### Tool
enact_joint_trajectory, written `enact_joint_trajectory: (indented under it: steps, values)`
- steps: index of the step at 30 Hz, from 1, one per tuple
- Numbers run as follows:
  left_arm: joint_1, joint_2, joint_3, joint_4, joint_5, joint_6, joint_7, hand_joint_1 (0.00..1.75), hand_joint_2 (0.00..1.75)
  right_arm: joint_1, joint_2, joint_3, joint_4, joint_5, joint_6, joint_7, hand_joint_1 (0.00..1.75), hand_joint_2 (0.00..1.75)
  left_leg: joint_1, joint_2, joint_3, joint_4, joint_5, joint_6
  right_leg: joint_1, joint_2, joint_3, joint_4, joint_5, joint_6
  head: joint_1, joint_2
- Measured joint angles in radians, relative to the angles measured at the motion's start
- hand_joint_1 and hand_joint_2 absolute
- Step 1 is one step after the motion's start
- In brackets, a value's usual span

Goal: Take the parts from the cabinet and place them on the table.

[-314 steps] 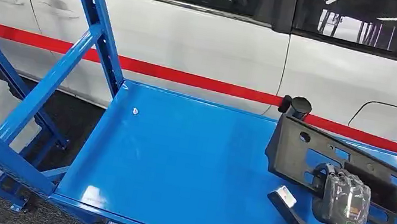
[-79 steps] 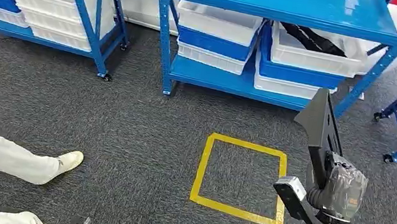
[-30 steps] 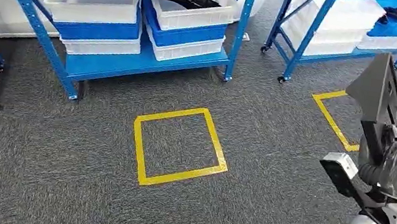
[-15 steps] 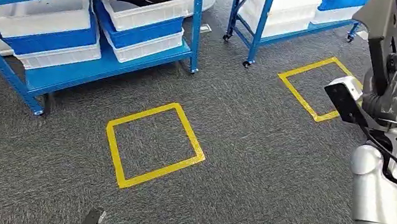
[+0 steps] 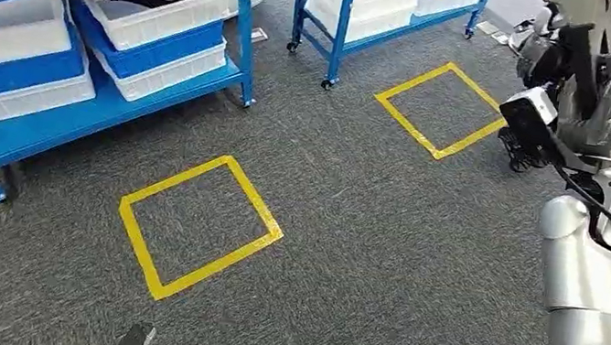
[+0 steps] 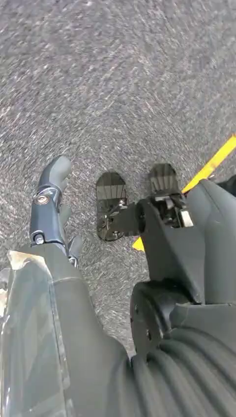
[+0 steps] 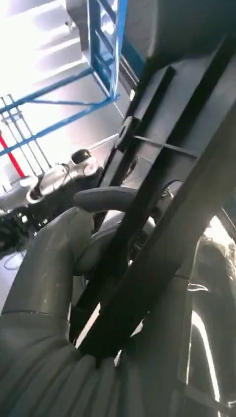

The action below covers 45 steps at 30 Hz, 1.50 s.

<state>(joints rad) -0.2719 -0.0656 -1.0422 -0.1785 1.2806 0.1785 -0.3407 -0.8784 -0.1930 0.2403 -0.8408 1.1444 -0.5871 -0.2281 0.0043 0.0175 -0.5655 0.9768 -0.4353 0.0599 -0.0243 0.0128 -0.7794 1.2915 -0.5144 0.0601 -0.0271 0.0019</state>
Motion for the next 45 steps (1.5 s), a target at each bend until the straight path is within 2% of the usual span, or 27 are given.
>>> enact_joint_trajectory:
  steps: [1, 3, 4, 5, 6, 7, 10, 13, 15, 17, 19, 20, 21, 25, 26, 27, 28, 31, 32, 34, 36, 38, 40, 41, 42, 43, 45]
  values:
    - [0.0, -0.001, 0.0, 0.0, 0.001, 0.0, 0.0, 0.0, 1.75, 0.002, 0.001, 0.001, 0.008, -0.001, 0.0, 0.0, 1.75, 1.75, 0.001, 0.012, 0.0, 0.0, -0.001, -0.002, -0.006, -0.003, -0.008, 0.015, 0.003, 0.008, 0.001, 0.0]
    - [0.0, -0.002, 0.002, 0.0, 0.005, 0.001, -0.004, 0.0, 1.75, 0.003, 0.003, 0.003, 0.017, -0.006, 0.0, 0.0, 1.75, 1.75, 0.005, 0.037, 0.001, 0.004, -0.006, -0.01, -0.015, -0.016, 0.054, -0.101, 0.053, 0.034, 0.002, 0.0]
    - [0.0, -0.002, 0.003, 0.0, 0.009, 0.005, -0.006, 0.0, 1.75, 0.003, 0.005, 0.003, 0.019, -0.007, -0.002, 0.0, 1.75, 1.75, 0.008, 0.049, 0.003, 0.007, -0.011, -0.017, -0.018, -0.039, 0.11, -0.202, 0.088, 0.047, 0.003, 0.0]
    - [0.0, -0.001, 0.005, 0.0, 0.011, 0.012, -0.008, 0.0, 1.75, 0.004, 0.006, 0.003, 0.021, -0.009, -0.003, -0.001, 1.75, 1.75, 0.003, 0.057, 0.004, 0.014, -0.018, -0.027, -0.021, -0.09, 0.153, -0.282, 0.107, 0.054, 0.005, 0.0]
    - [0.0, 0.003, 0.01, 0.001, 0.016, 0.017, -0.009, 0.0, 1.75, 0.003, 0.009, 0.003, 0.023, -0.01, -0.007, -0.002, 1.75, 1.75, -0.007, 0.066, -0.001, 0.021, -0.025, -0.036, -0.009, -0.107, 0.166, -0.288, 0.1, 0.045, 0.011, 0.0]
    - [0.001, 0.001, 0.012, 0.001, 0.018, 0.019, -0.01, 0.0, 1.75, 0.013, 0.011, 0.003, 0.024, -0.011, -0.012, -0.003, 1.75, 1.75, -0.009, 0.075, 0.001, 0.02, -0.026, -0.039, -0.01, -0.079, 0.158, -0.289, 0.102, 0.028, 0.002, 0.0]
    - [0.004, 0.0, 0.02, 0.001, 0.02, 0.02, -0.012, 0.0, 1.75, 0.028, 0.01, 0.003, 0.031, -0.014, -0.013, -0.003, 1.75, 1.75, 0.0, 0.107, 0.005, 0.021, -0.031, -0.046, -0.01, -0.044, 0.149, -0.285, 0.106, 0.008, -0.003, 0.0]
    - [0.007, 0.0, 0.026, 0.001, 0.022, 0.023, -0.012, 0.0, 1.75, 0.029, 0.013, 0.003, 0.031, -0.015, -0.013, -0.003, 1.75, 1.75, 0.009, 0.003, -0.051, 0.161, -0.126, -0.052, -0.014, -0.014, 0.149, -0.286, 0.108, -0.012, -0.008, 0.0]
    - [0.015, -0.001, 0.027, 0.001, 0.024, 0.026, -0.008, 0.0, 1.75, 0.037, 0.02, 0.003, 0.033, -0.015, -0.011, -0.005, 1.75, 1.75, 0.008, -0.016, -0.133, 0.325, -0.186, -0.051, -0.007, 0.014, 0.148, -0.286, 0.108, -0.017, -0.011, 0.0]
    - [0.019, -0.002, 0.027, 0.001, 0.024, 0.029, 0.011, 0.0, 1.75, 0.044, 0.023, 0.003, 0.037, -0.012, 0.001, -0.013, 1.75, 1.75, 0.007, -0.019, -0.147, 0.329, -0.158, -0.04, -0.001, 0.042, 0.149, -0.286, 0.108, -0.017, -0.011, 0.0]
    - [0.018, -0.001, 0.032, 0.001, 0.043, 0.037, 0.057, 0.0, 1.75, 0.037, 0.027, 0.003, 0.053, -0.005, 0.008, -0.026, 1.75, 1.75, 0.004, -0.036, -0.084, 0.181, -0.064, -0.023, 0.003, 0.071, 0.151, -0.286, 0.111, -0.02, -0.01, 0.0]
    - [0.018, 0.0, 0.04, 0.001, 0.051, 0.04, 0.069, 0.0, 1.75, 0.03, 0.034, 0.003, 0.065, -0.005, 0.005, -0.035, 1.75, 1.75, 0.003, -0.072, -0.045, 0.093, -0.019, -0.012, 0.002, 0.084, 0.15, -0.286, 0.111, -0.02, -0.011, 0.0]
    - [0.018, 0.005, 0.048, 0.004, 0.054, 0.043, 0.074, 0.0, 1.75, 0.023, 0.038, 0.003, 0.078, -0.01, -0.002, -0.044, 1.75, 1.75, 0.005, -0.114, -0.027, 0.061, -0.023, -0.005, 0.006, 0.095, 0.146, -0.284, 0.113, -0.017, -0.009, 0.0]
    - [0.015, 0.003, 0.053, 0.005, 0.053, 0.045, 0.084, 0.0, 1.75, 0.015, 0.034, 0.004, 0.105, -0.042, -0.02, -0.069, 1.75, 1.75, -0.005, -0.074, -0.02, 0.04, -0.019, -0.01, -0.005, 0.139, 0.132, -0.292, 0.127, 0.006, -0.014, 0.0]
    - [0.012, 0.002, 0.053, 0.005, 0.052, 0.048, 0.087, 0.0, 1.75, 0.016, 0.03, 0.005, 0.108, -0.05, -0.02, -0.074, 1.75, 1.75, 0.008, -0.059, -0.015, 0.024, -0.009, -0.009, -0.004, 0.122, 0.122, -0.281, 0.121, 0.004, -0.013, 0.0]
    - [0.011, 0.005, 0.053, 0.006, 0.052, 0.055, 0.09, 0.0, 1.75, 0.014, 0.024, 0.005, 0.113, -0.061, -0.021, -0.079, 1.75, 1.75, 0.003, -0.05, -0.011, 0.017, -0.005, -0.003, 0.005, 0.055, 0.103, -0.246, 0.098, 0.002, -0.007, 0.0]
    - [0.012, 0.005, 0.053, 0.006, 0.052, 0.055, 0.092, 0.0, 1.75, 0.012, 0.025, 0.005, 0.116, -0.071, -0.024, -0.085, 1.75, 1.75, 0.001, -0.036, -0.012, 0.017, -0.004, -0.002, 0.006, 0.024, 0.07, -0.176, 0.064, -0.003, 0.0, 0.0]
    - [0.017, 0.006, 0.053, 0.007, 0.052, 0.056, 0.098, 0.0, 1.75, 0.023, 0.024, 0.006, 0.129, -0.089, -0.024, -0.102, 1.75, 1.75, -0.001, 0.004, -0.014, 0.018, -0.005, -0.001, 0.001, 0.0, -0.026, 0.03, 0.0, 0.003, 0.0, 0.0]
    - [0.019, 0.006, 0.053, 0.007, 0.052, 0.056, 0.099, 0.0, 1.75, 0.026, 0.024, 0.006, 0.134, -0.097, -0.025, -0.107, 1.75, 1.75, -0.001, 0.016, -0.013, 0.018, -0.006, -0.002, -0.001, -0.003, -0.021, 0.021, 0.008, 0.011, 0.001, 0.0]
    - [0.021, 0.006, 0.053, 0.007, 0.054, 0.056, 0.101, 0.0, 1.75, 0.025, 0.024, 0.006, 0.14, -0.114, -0.027, -0.117, 1.75, 1.75, -0.001, 0.041, -0.013, 0.019, -0.01, -0.007, -0.008, -0.022, 0.06, -0.128, 0.064, 0.033, 0.002, 0.0]
    - [0.021, 0.009, 0.053, 0.008, 0.055, 0.059, 0.103, 0.0, 1.75, 0.018, 0.026, 0.006, 0.14, -0.12, -0.027, -0.119, 1.75, 1.75, -0.011, 0.061, -0.014, 0.028, -0.019, -0.021, -0.004, -0.116, 0.147, -0.288, 0.098, 0.037, 0.006, 0.0]
    - [0.023, 0.01, 0.053, 0.01, 0.052, 0.064, 0.106, 0.0, 1.75, 0.017, 0.028, 0.007, 0.141, -0.124, -0.027, -0.118, 1.75, 1.75, -0.015, 0.08, -0.014, 0.032, -0.024, -0.028, 0.005, -0.083, 0.148, -0.284, 0.106, 0.014, -0.004, 0.0]
    - [0.024, 0.01, 0.053, 0.01, 0.046, 0.074, 0.111, 0.0, 1.75, 0.02, 0.023, 0.007, 0.141, -0.124, -0.027, -0.113, 1.75, 1.75, -0.012, 0.104, -0.01, 0.031, -0.026, -0.033, 0.007, -0.06, 0.142, -0.285, 0.111, 0.004, -0.005, 0.0]
    - [0.023, 0.01, 0.053, 0.01, 0.038, 0.081, 0.113, 0.0, 1.75, 0.021, 0.023, 0.007, 0.139, -0.125, -0.027, -0.107, 1.75, 1.75, -0.004, 0.084, -0.014, 0.036, -0.036, -0.043, -0.007, -0.049, 0.144, -0.29, 0.115, -0.006, -0.006, 0.0]
    - [0.023, 0.012, 0.052, 0.01, 0.032, 0.091, 0.113, 0.0, 1.75, 0.021, 0.023, 0.007, 0.134, -0.127, -0.027, -0.103, 1.75, 1.75, 0.0, 0.029, -0.022, 0.067, -0.062, -0.046, -0.007, -0.038, 0.144, -0.29, 0.115, -0.009, -0.01, 0.0]
    - [0.024, 0.012, 0.051, 0.01, 0.029, 0.096, 0.113, 0.0, 1.75, 0.02, 0.023, 0.007, 0.131, -0.129, -0.027, -0.1, 1.75, 1.75, 0.0, 0.002, -0.048, 0.128, -0.102, -0.048, -0.007, -0.029, 0.144, -0.29, 0.116, -0.02, -0.012, 0.0]
    - [0.027, 0.013, 0.049, 0.011, 0.025, 0.104, 0.114, 0.0, 1.75, 0.025, 0.024, 0.008, 0.128, -0.129, -0.027, -0.1, 1.75, 1.75, 0.0, -0.016, -0.122, 0.289, -0.175, -0.051, -0.004, -0.007, 0.142, -0.29, 0.117, -0.025, -0.015, 0.0]
